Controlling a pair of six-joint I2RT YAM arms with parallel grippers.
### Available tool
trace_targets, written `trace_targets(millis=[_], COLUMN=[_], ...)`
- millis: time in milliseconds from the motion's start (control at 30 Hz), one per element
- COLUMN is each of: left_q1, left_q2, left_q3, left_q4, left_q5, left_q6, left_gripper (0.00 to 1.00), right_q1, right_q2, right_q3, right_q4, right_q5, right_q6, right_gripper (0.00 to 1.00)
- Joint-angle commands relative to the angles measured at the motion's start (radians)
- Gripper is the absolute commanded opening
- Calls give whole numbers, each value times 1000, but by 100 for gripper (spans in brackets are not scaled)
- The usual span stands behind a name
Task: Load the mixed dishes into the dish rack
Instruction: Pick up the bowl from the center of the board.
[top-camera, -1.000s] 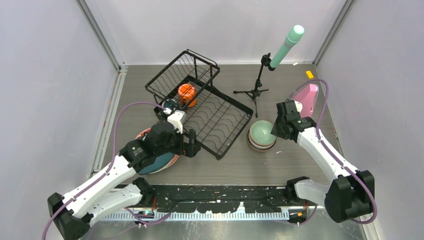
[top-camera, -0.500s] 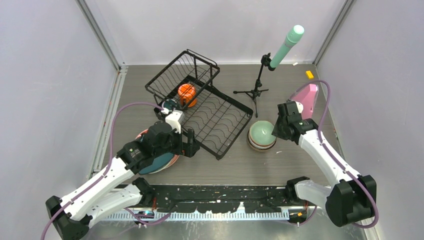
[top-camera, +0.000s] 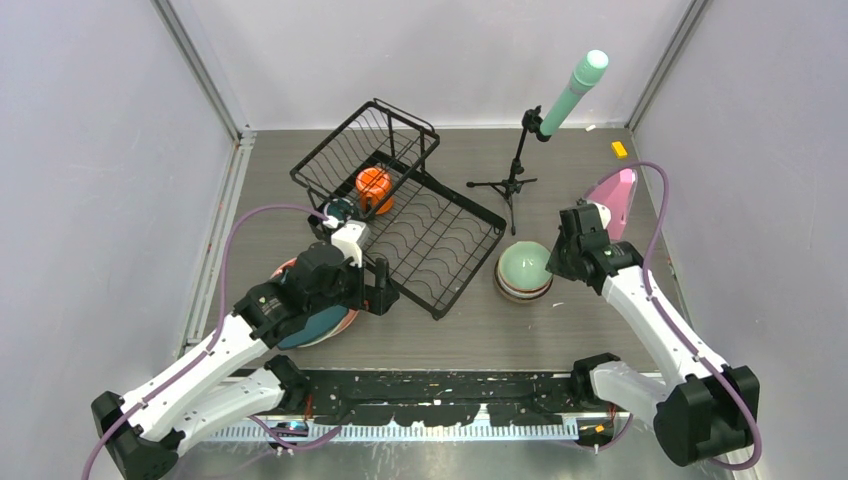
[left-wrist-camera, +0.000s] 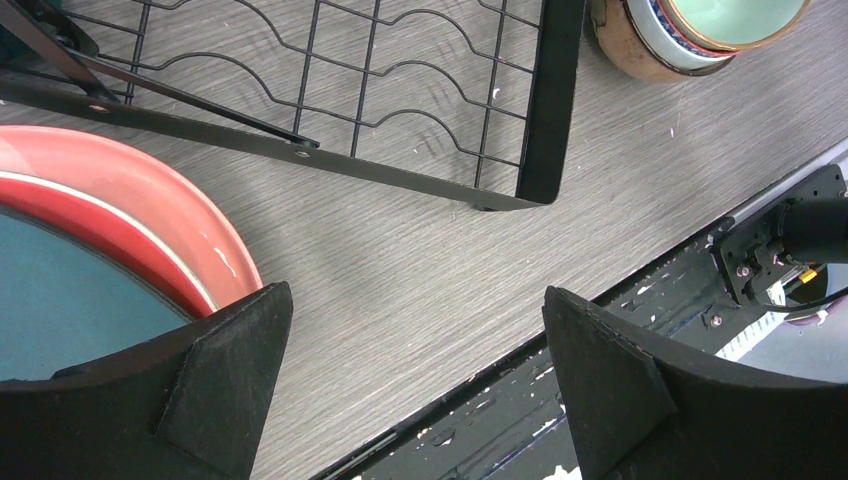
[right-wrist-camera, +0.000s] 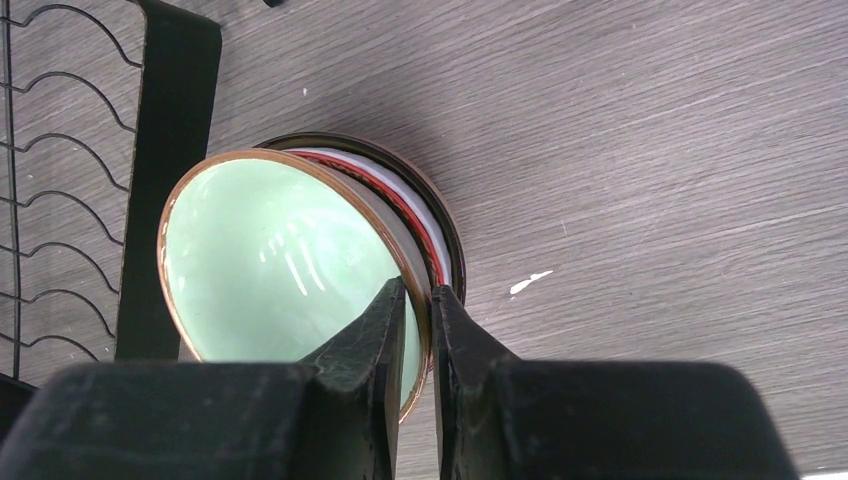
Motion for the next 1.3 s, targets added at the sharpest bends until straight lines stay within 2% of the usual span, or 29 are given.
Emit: trace_targets(millis=[0,200,467,733,1133,1267], left_q1=[-3,-3,-3,-3,-3,-3], left_q2=[-3,3,18,17,18,18], left_q3=[6,2,9,7,3,3], left_q4=[20,26,32,34,38,37], left_q5=[-9,-6,4,4,6,6], left_q6=[9,8,9,7,4,3], left_gripper=[100,100,100,100,100,100], right_q1=[-4,-4,-4,-4,-4,-4], right_q2=[-44,-86,-41,-29,3,16], right_q3=[9,-29,-28,-28,-56,-43], right_q4=[65,16,17,41,97,94], right_q5=[0,79,74,61,31,37], right_q6=[27,34,51,43,43,31], right_gripper=[0,2,18,29,29,23])
